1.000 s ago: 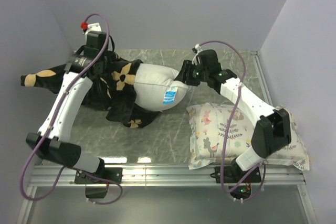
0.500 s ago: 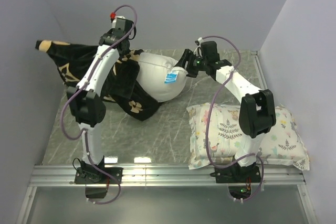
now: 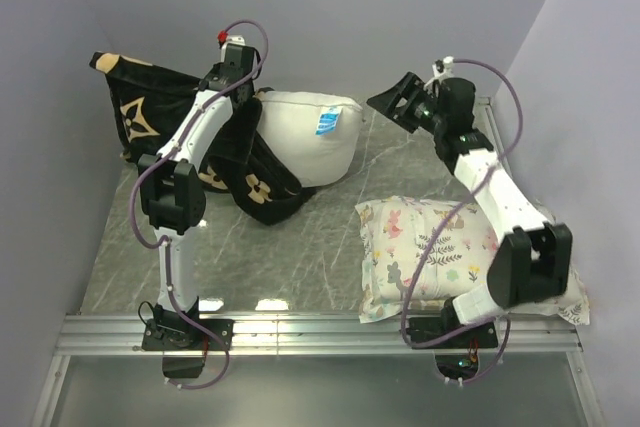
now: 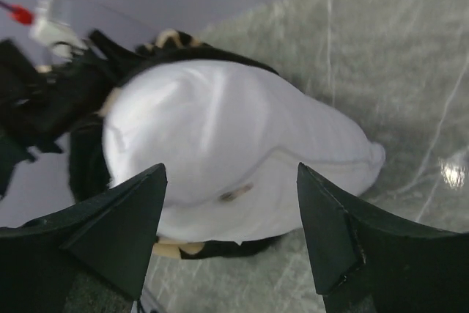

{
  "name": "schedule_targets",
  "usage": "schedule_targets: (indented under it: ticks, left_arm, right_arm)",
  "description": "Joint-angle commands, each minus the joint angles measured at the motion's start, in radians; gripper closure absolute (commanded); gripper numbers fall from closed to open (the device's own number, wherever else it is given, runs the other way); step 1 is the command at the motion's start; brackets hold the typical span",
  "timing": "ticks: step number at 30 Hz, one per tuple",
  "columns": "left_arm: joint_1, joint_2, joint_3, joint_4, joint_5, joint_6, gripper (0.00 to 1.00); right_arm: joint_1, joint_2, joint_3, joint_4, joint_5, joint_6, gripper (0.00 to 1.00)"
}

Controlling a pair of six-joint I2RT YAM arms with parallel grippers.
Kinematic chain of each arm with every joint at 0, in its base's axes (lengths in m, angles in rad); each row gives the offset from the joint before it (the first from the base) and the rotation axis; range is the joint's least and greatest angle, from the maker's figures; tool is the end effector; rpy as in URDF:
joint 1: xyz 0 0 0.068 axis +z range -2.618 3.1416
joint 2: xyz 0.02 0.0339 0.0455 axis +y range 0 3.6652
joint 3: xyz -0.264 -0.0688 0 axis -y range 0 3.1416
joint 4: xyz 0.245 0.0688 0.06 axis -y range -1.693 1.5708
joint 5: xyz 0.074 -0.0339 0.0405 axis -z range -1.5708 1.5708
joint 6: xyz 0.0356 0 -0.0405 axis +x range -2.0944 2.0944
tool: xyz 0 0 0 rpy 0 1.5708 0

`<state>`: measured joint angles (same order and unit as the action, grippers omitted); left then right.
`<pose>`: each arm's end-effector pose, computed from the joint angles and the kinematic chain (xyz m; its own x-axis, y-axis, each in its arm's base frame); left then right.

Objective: Remove the pillowcase from the pillow

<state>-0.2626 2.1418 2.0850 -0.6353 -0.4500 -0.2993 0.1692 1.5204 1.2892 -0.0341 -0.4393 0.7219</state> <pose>0.4795 -0.1129 0.3139 -0.5624 -0.1237 -0.8175 -0.2674 0.9628 0.0382 0.3537 0.0758 0.3516 -0.5620 0.5107 -0.6506 -0.2472 0.6469 0.7214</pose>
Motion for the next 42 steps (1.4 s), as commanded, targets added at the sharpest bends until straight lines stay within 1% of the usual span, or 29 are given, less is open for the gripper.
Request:
schedule_targets:
  ticks: [1,2,3,4,6,7,8,9,10,11,14,15,17,18,22,26,27,29,30,31,32,33,35,36,38,39,40,41,42]
  left_arm:
    - [-0.007,0.072,-0.089,-0.141,0.154,-0.015,0.51]
    - [-0.009,0.075,-0.089,-0.142,0.158,-0.015,0.5]
    - [-0.012,0.076,-0.095,-0.144,0.16,-0.015,0.5]
    - [-0.016,0.073,-0.104,-0.136,0.165,-0.015,0.49]
    - [-0.027,0.063,-0.138,-0.119,0.174,-0.015,0.47]
    - [-0.032,0.058,-0.147,-0.104,0.186,-0.015,0.47]
    - [-0.038,0.061,-0.148,-0.104,0.191,-0.015,0.46]
    - [-0.052,0.067,-0.144,-0.11,0.192,-0.015,0.46]
    - [-0.058,0.078,-0.14,-0.119,0.188,-0.017,0.46]
    - [-0.064,0.082,-0.138,-0.122,0.189,-0.014,0.46]
    - [-0.076,0.09,-0.143,-0.13,0.198,-0.009,0.45]
    - [-0.076,0.09,-0.147,-0.129,0.201,-0.008,0.45]
    - [-0.078,0.089,-0.151,-0.133,0.209,0.002,0.45]
    - [-0.078,0.089,-0.152,-0.136,0.214,0.006,0.45]
    - [-0.086,0.084,-0.158,-0.152,0.24,0.026,0.44]
    - [-0.118,0.05,-0.201,-0.141,0.26,0.034,0.44]
    - [-0.124,0.031,-0.227,-0.133,0.269,0.032,0.44]
    - [-0.142,0.007,-0.255,-0.121,0.281,0.038,0.44]
    - [-0.161,-0.002,-0.272,-0.118,0.283,0.042,0.44]
    - [-0.168,-0.019,-0.273,-0.122,0.281,0.043,0.44]
    - [-0.184,-0.026,-0.273,-0.127,0.281,0.045,0.44]
    - [-0.19,-0.036,-0.272,-0.13,0.284,0.046,0.44]
    - [-0.196,-0.069,-0.267,-0.135,0.298,0.045,0.44]
    - [-0.198,-0.095,-0.26,-0.136,0.307,0.043,0.44]
    - [-0.199,-0.118,-0.243,-0.144,0.304,0.035,0.44]
    - [-0.199,-0.137,-0.212,-0.155,0.295,0.032,0.43]
    - [-0.201,-0.146,-0.195,-0.165,0.278,0.028,0.44]
    - [-0.199,-0.16,-0.177,-0.184,0.237,0.025,0.43]
    - [-0.201,-0.189,-0.139,-0.191,0.209,0.025,0.43]
  right_arm:
    - [0.016,-0.174,-0.161,0.215,0.06,0.002,0.21]
    - [0.024,-0.216,-0.216,0.261,0.079,-0.013,0.21]
    - [0.044,-0.259,-0.269,0.348,0.089,-0.035,0.18]
    - [0.062,-0.313,-0.321,0.353,0.129,-0.061,0.16]
    - [0.116,-0.333,-0.34,0.32,0.139,-0.183,0.15]
    - [0.181,-0.322,-0.329,0.291,0.163,-0.228,0.15]
    - [0.212,-0.313,-0.327,0.268,0.207,-0.305,0.15]
    - [0.24,-0.302,-0.33,0.261,0.23,-0.334,0.15]
    - [0.294,-0.287,-0.349,0.266,0.25,-0.358,0.15]
    - [0.314,-0.281,-0.366,0.284,0.298,-0.398,0.14]
    - [0.377,-0.244,-0.395,0.326,0.355,-0.45,0.13]
    - [0.388,-0.238,-0.412,0.365,0.399,-0.466,0.13]
    - [0.404,-0.226,-0.452,0.41,0.436,-0.49,0.12]
    - [0.415,-0.212,-0.452,0.408,0.471,-0.495,0.11]
    - [0.435,-0.077,-0.36,0.347,0.516,-0.509,0.1]
    - [0.452,0.015,-0.278,0.319,0.517,-0.495,0.1]
    - [0.454,0.05,-0.26,0.295,0.516,-0.487,0.12]
    - [0.451,0.082,-0.188,0.251,0.493,-0.466,0.18]
    - [0.454,0.11,-0.165,0.206,0.479,-0.463,0.27]
    - [0.454,0.121,-0.115,0.176,0.472,-0.455,0.34]
    - [0.452,0.129,-0.09,0.146,0.461,-0.44,0.66]
    - [0.452,0.139,-0.068,0.081,0.459,-0.431,0.78]
    - [0.452,0.15,0.011,0.001,0.444,-0.423,0.84]
    - [0.451,0.162,0.042,-0.086,0.433,-0.424,0.93]
    - [0.451,0.178,0.149,-0.189,0.4,-0.427,1.0]
    - [0.449,0.193,0.186,-0.289,0.375,-0.429,1.0]
    - [0.446,0.201,0.261,-0.341,0.354,-0.429,1.0]
    - [0.44,0.208,0.298,-0.393,0.326,-0.427,1.0]
    - [0.429,0.211,0.329,-0.464,0.232,-0.43,1.0]
